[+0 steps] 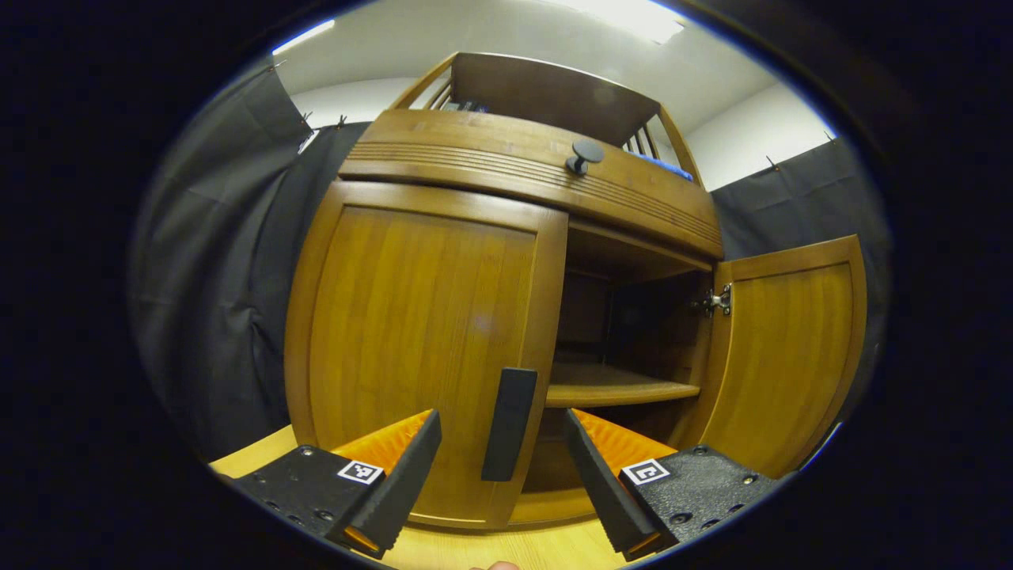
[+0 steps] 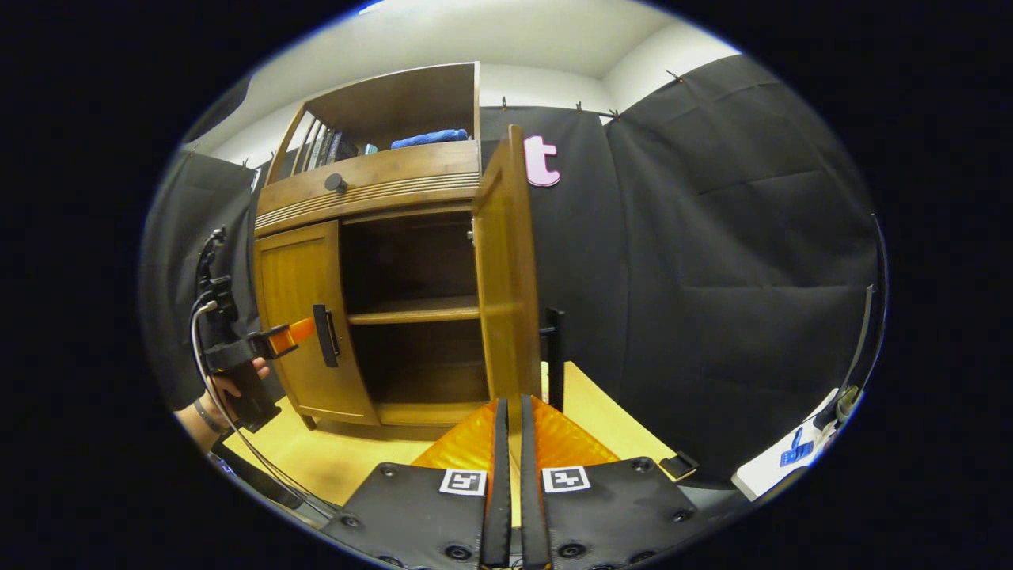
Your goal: Open the right door of the double-door shoe cabinet with the right hand, and open the left door with the left hand.
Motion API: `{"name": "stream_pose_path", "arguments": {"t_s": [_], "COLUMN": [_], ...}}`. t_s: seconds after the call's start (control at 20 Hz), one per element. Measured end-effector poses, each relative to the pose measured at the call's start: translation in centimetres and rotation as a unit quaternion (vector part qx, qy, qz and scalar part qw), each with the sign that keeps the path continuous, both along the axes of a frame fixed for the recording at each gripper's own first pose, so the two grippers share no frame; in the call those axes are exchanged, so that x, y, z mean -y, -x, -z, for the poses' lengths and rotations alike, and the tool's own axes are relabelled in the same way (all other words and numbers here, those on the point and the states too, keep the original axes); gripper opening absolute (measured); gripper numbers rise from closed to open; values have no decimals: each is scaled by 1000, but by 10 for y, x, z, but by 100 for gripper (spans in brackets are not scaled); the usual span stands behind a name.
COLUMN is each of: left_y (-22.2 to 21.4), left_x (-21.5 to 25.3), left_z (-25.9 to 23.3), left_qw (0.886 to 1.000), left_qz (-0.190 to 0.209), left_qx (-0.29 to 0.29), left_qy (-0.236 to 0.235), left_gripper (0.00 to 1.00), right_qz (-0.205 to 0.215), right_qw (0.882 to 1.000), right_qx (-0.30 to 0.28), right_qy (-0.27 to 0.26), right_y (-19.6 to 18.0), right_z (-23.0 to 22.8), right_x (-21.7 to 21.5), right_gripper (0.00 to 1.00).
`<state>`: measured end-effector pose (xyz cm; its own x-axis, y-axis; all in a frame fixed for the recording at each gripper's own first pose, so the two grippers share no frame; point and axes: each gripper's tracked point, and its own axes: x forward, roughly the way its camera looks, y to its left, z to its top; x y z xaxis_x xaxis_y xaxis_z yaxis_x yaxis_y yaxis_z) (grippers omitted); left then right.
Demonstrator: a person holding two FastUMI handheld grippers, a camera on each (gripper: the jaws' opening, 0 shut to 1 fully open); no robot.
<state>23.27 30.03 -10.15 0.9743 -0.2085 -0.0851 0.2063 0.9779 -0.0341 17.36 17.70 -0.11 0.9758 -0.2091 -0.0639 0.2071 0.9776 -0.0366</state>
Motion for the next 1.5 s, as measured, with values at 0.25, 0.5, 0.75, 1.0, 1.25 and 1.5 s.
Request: {"name": "stream_pose_path", "arguments": {"t_s": [0.25,0.5,0.75,1.0,1.25,1.5], "left_y": [-23,-39,-53,-65,-62,-58], "left_x": [8,7,12,8,19,19], "left_z": [7,24,41,49,51,50], "left_qw": [1000,1000,999,999,999,998], "left_qz": [2,-2,1,0,24,16], "left_qx": [8,-5,-24,-41,-46,-60], "left_qy": [-22,-31,-33,-9,-8,-11], "left_gripper": [92,94,86,67,33,27], "right_qz": [-12,-30,-46,-44,-42,-43], "right_qw": [1000,999,999,999,999,999], "right_qx": [-3,-6,-1,15,24,28], "right_qy": [-26,-31,-29,-25,-23,-12], "right_y": [-17,-29,-43,-49,-53,-55], "right_z": [12,15,9,1,-5,-9], "right_x": [-10,-18,-24,-22,-23,-27], "right_gripper": [55,84,92,84,84,84]}}
